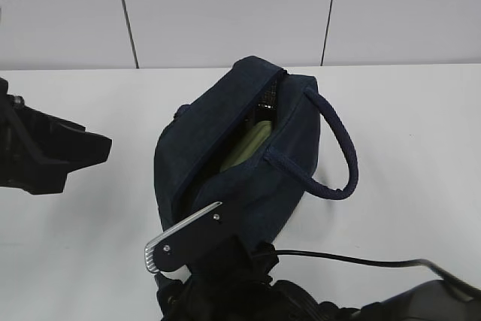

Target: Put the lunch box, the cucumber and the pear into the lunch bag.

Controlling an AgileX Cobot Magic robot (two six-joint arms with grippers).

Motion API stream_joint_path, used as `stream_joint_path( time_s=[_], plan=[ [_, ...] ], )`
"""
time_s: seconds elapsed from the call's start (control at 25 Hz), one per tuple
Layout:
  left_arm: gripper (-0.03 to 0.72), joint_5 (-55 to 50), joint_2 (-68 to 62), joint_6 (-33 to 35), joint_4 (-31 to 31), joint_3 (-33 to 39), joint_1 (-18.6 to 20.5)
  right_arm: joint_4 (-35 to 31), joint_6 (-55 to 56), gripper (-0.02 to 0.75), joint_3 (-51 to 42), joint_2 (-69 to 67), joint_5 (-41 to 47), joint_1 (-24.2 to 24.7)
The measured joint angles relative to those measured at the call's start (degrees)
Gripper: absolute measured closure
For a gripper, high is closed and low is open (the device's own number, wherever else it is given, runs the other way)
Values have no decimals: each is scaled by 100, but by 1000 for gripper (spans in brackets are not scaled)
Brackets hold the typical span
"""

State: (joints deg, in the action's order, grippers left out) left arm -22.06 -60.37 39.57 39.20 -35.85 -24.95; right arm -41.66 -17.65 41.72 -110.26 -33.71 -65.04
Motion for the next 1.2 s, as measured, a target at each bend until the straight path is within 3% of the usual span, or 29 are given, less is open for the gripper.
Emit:
stream_joint_path(
  time_s=[0.12, 0.24, 0.48, 0.92, 1.2],
  plan=[
    [404, 0, 0, 0, 0, 0, 0, -91, -37, 365, 61, -21, -82, 0],
    [404, 0, 0, 0, 0, 0, 0, -264, -129, 437, 61, -25, -118, 0],
    [404, 0, 0, 0, 0, 0, -5, -314, -188, 721, 61, -25, -127, 0],
    [405, 0, 0, 0, 0, 0, -5, -497, -553, 732, 61, 536, 524, 0],
    [412, 0, 0, 0, 0, 0, -5, -2485, -2793, 732, 61, 1542, 609, 0]
  ],
)
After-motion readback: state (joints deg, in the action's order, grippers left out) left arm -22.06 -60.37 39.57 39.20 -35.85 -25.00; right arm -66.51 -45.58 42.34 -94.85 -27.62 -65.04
